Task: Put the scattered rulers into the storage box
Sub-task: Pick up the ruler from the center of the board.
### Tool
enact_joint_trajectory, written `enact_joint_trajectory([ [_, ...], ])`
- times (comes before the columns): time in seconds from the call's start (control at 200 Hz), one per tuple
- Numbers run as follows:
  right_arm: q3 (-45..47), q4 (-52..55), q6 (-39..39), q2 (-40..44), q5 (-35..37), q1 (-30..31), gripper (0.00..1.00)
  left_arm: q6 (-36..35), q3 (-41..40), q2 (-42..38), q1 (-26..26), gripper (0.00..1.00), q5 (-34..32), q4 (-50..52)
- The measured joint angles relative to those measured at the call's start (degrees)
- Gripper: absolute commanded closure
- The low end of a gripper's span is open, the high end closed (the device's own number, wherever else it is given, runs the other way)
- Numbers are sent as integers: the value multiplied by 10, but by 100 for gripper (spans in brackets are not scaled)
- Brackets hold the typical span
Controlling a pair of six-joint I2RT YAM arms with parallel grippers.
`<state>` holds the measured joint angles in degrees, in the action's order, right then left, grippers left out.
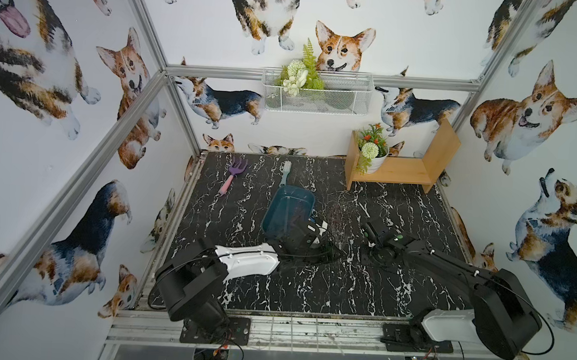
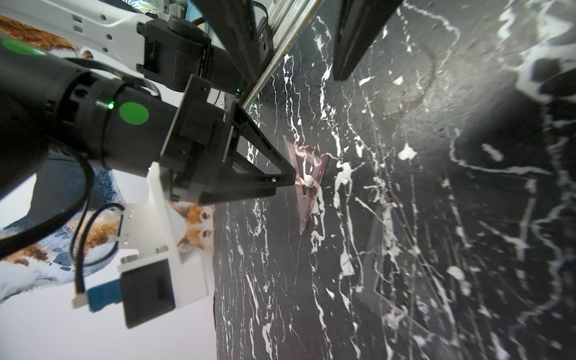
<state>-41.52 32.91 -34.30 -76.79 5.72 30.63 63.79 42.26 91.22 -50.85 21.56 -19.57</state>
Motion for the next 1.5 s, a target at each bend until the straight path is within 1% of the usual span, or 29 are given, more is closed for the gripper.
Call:
enact_joint_trajectory([
  [0.15, 11, -7, -1, -6, 3, 0, 55, 29, 0, 50, -18, 57, 5, -54],
  [0.325, 22, -14, -3, -7, 3, 0, 57, 56, -12, 88, -23, 58, 10, -101],
  [0.636, 26, -26, -3, -17, 3, 0, 59, 75, -17, 134, -24, 58, 12, -124],
  [0.866, 32, -33, -3, -21, 3, 0, 59, 79, -15, 149, -24, 58, 13, -136],
  [0.926, 35, -36, -3, -21, 3, -2, 59, 79, -1, 154, -24, 58, 14, -131],
  [1.326, 44, -57, -3, -26, 5, -7, 73, 78, 31, 178, -25, 59, 16, -133],
  [1.501, 52, -73, -3, -24, 5, -7, 75, 71, 49, 191, -27, 59, 16, -118],
])
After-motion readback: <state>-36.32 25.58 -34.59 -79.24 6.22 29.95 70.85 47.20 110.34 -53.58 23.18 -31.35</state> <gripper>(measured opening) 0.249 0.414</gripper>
